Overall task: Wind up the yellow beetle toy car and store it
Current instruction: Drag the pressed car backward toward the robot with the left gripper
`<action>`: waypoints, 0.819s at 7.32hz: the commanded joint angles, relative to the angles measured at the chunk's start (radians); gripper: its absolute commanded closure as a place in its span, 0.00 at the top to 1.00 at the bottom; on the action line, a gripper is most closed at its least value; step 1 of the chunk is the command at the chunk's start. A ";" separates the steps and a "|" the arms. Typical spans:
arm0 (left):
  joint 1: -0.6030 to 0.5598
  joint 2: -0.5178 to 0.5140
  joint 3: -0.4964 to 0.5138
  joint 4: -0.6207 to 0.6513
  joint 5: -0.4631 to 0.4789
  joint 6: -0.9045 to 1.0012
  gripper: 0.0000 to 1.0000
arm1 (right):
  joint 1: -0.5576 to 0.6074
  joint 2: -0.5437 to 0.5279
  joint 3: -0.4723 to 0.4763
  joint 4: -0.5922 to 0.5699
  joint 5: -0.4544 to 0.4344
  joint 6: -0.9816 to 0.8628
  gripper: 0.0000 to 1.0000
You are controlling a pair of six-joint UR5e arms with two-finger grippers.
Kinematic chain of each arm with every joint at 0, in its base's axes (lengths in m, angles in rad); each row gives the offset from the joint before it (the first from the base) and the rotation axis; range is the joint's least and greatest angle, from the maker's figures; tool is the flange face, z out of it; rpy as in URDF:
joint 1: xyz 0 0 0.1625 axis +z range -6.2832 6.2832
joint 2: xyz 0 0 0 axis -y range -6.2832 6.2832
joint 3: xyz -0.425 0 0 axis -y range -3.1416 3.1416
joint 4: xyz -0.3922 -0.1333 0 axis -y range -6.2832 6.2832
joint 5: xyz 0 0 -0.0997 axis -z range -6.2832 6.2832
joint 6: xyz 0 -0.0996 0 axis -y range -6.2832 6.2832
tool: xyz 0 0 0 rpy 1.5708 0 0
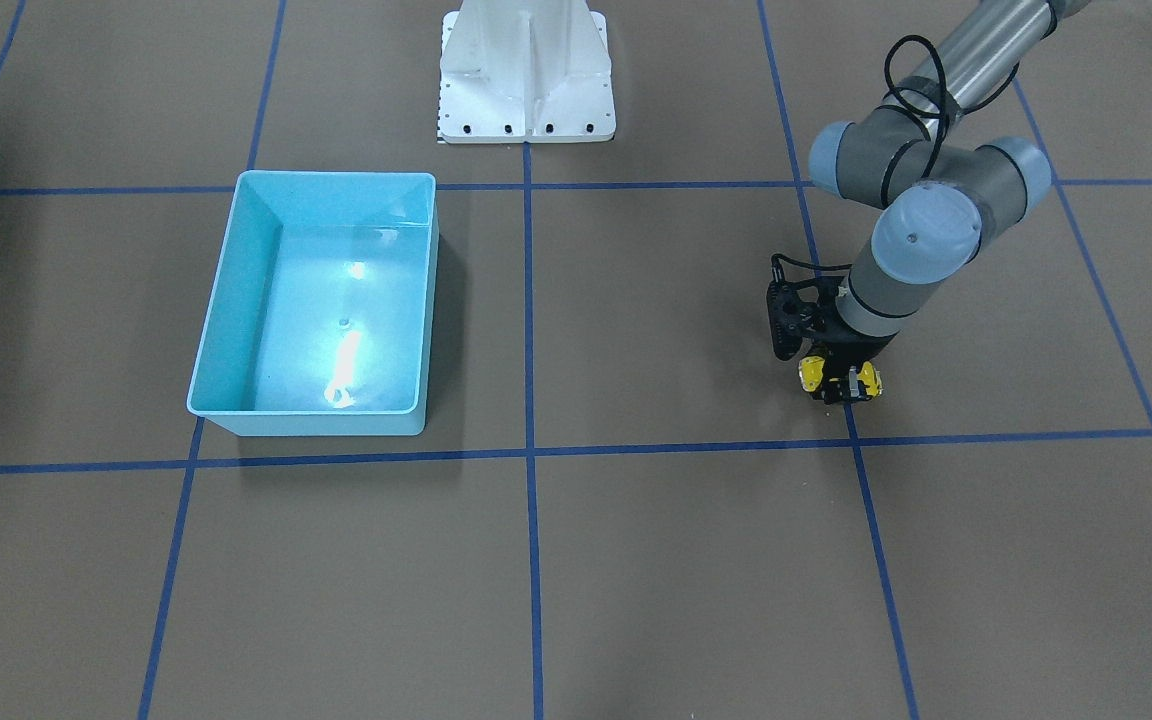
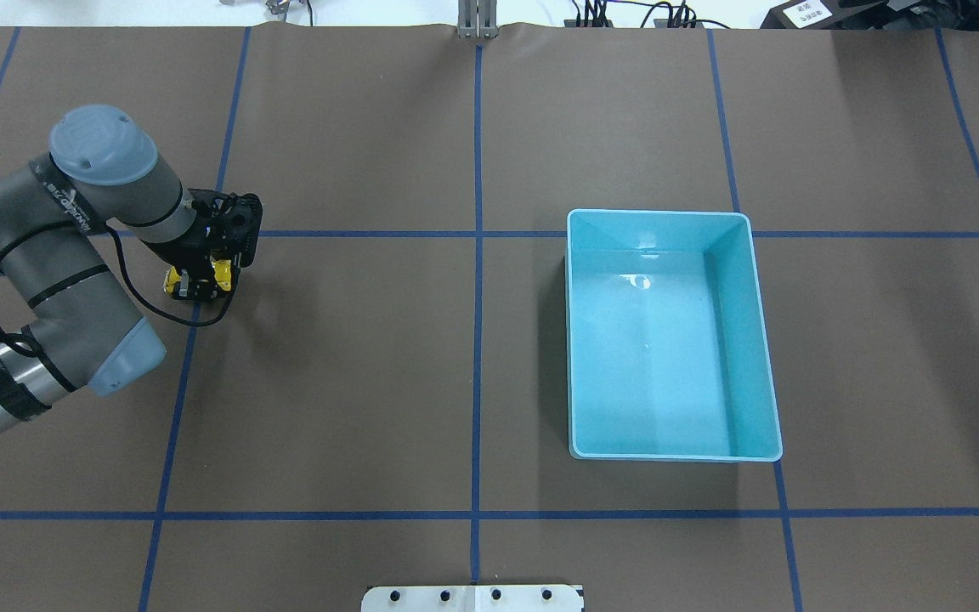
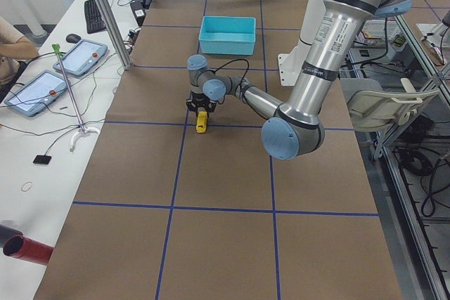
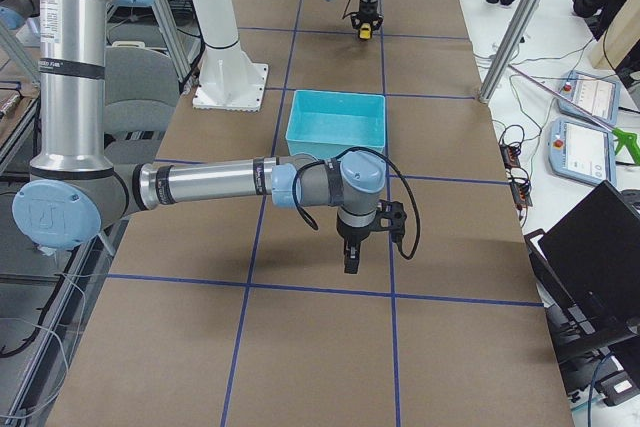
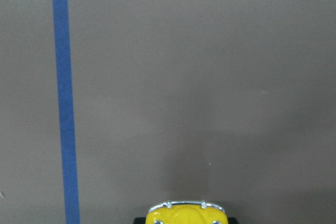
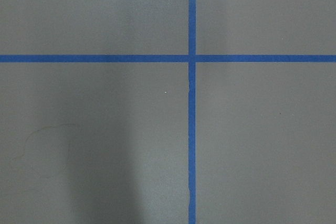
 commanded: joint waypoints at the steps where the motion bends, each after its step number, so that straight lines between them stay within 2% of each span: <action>1: -0.020 0.026 0.000 -0.026 -0.013 0.010 0.00 | -0.001 -0.001 0.002 0.000 -0.004 0.000 1.00; 6: -0.027 0.078 -0.003 -0.086 -0.027 0.016 0.00 | -0.001 -0.001 -0.001 0.003 -0.010 -0.002 1.00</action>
